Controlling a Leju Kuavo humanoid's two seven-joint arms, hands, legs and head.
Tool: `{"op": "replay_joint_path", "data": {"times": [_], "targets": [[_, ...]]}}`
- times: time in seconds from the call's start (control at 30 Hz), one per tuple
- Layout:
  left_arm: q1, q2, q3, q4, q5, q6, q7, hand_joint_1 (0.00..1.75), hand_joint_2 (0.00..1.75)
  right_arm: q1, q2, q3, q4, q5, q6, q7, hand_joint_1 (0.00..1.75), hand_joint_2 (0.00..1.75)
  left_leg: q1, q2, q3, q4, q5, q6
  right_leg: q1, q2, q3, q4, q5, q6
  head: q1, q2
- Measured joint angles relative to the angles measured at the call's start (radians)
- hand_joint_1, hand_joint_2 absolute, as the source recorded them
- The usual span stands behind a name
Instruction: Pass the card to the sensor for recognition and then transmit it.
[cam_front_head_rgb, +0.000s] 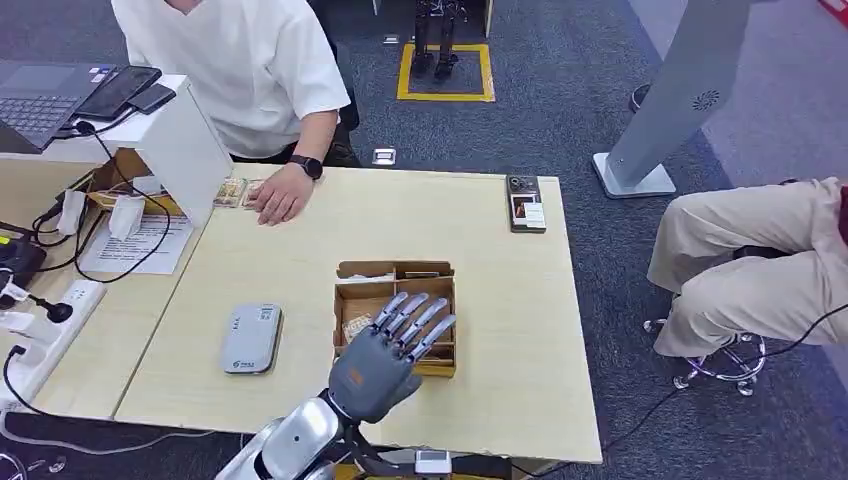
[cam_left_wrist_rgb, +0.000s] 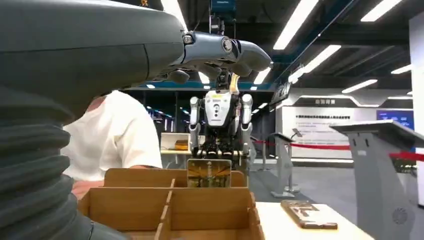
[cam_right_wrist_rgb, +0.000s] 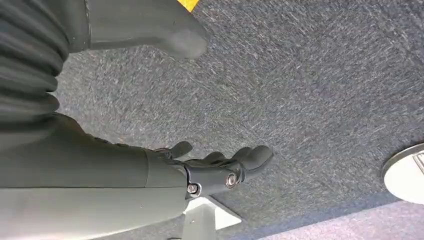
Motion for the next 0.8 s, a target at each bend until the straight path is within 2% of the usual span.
{"op": "replay_joint_path", "data": {"times": [0.57, 0.8], "targets": [[-0.011, 0.007, -0.002, 0.055, -0.026, -0.026, 0.031, 0.0, 1.75, 0.0, 0.004, 0.0, -0.008, -0.001, 0.0, 0.008, 0.0, 1.75, 0.0, 0.0, 0.0, 0.0, 0.0, 0.0, 0.0, 0.0, 0.0, 0.0, 0.0, 0.0, 0.0, 0.0], [-0.016, 0.008, -0.002, 0.083, -0.052, -0.046, 0.06, 0.0, 1.75, 0.0, 0.005, 0.0, -0.01, -0.001, 0.0, 0.011, 0.0, 1.75, 0.0, 0.0, 0.0, 0.0, 0.0, 0.0, 0.0, 0.0, 0.0, 0.0, 0.0, 0.0, 0.0, 0.0]]}}
